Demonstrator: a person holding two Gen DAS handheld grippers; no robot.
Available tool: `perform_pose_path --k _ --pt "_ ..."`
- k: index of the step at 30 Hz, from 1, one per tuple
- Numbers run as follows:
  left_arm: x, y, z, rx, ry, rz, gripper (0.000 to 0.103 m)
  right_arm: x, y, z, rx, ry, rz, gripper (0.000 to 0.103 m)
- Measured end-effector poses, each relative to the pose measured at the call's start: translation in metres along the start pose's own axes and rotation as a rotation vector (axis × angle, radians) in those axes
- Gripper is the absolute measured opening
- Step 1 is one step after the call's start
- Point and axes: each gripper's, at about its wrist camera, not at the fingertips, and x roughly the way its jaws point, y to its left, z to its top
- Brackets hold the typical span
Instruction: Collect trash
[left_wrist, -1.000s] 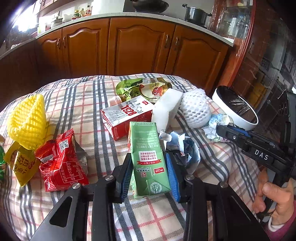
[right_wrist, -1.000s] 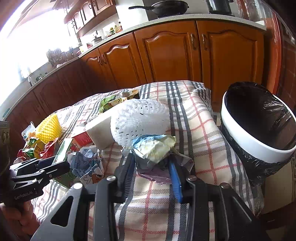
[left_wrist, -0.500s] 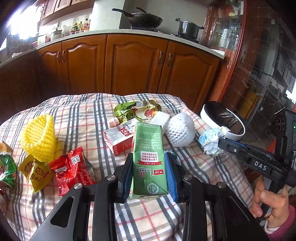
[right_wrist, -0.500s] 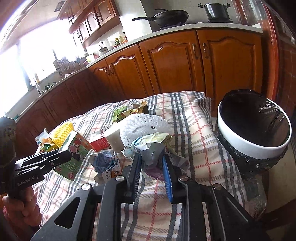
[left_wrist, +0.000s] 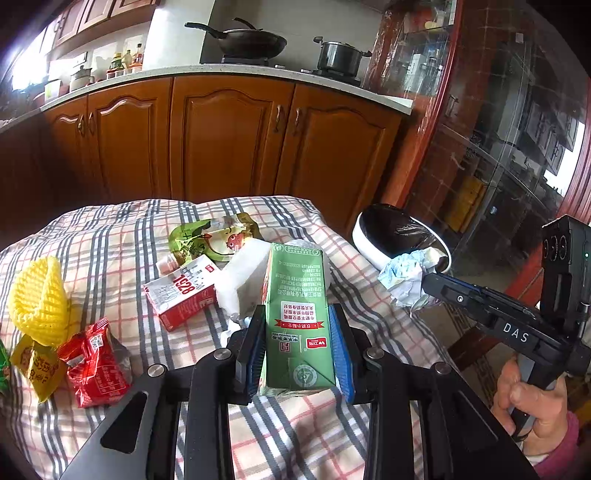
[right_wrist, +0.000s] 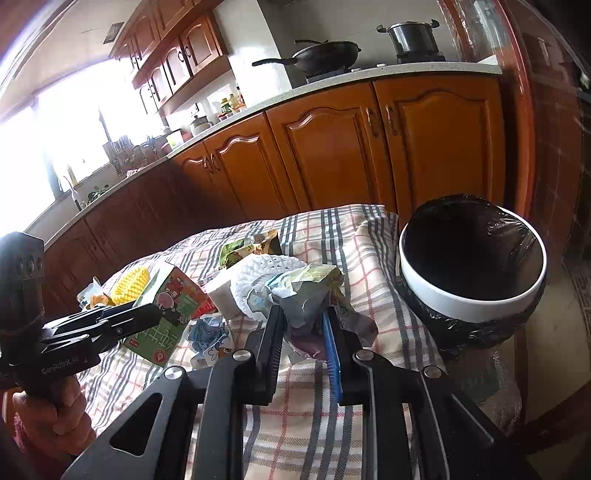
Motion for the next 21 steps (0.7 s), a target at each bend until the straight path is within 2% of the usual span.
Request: perform_pose_path --k 3,4,7,9,10,12,14,15,16,17,18,21 --pt "0.004 -0.002 0.004 0.003 0.000 -0.006 0.031 -0.005 -0.007 0.002 0.011 -0.009 0.000 0.019" --pt "0.005 -0.004 0.006 0.003 0.000 -0.009 0.031 -0.006 -0.008 0.002 0.017 -0.008 0.001 0.002" --pt "0.009 -0.007 0.009 0.008 -0.001 -0.008 0.031 -0.005 -0.013 0.002 0.023 0.002 -0.006 0.000" --pt "0.010 -0.009 0.010 0.005 -0.001 -0.005 0.031 0.001 -0.020 -0.001 0.065 0.028 0.035 0.001" --pt "0.010 -0.009 0.010 0.005 -0.002 -0.002 0.031 0.004 -0.024 -0.003 0.087 0.037 0.050 0.006" --pt "0.011 -0.009 0.010 0.001 0.001 0.003 0.031 0.009 -0.029 -0.006 0.097 0.040 0.027 0.007" --pt "0.010 -0.009 0.010 -0.003 0.002 0.008 0.031 0.015 -0.034 -0.005 0.121 0.045 0.037 0.016" --pt "0.010 -0.008 0.010 -0.006 0.001 0.011 0.031 0.017 -0.034 -0.004 0.125 0.044 0.036 0.029" --pt "0.010 -0.006 0.011 -0.010 0.001 0.012 0.031 0.020 -0.033 -0.002 0.119 0.037 0.026 0.054" --pt "0.009 -0.005 0.011 -0.015 -0.001 0.012 0.031 0.023 -0.032 0.000 0.106 0.026 0.016 0.061" --pt "0.008 -0.004 0.012 -0.018 -0.004 0.013 0.031 0.026 -0.030 0.003 0.094 0.017 0.013 0.065" --pt "0.001 0.001 0.017 -0.024 -0.023 0.017 0.031 0.044 -0.029 0.016 0.069 0.012 0.015 0.066"
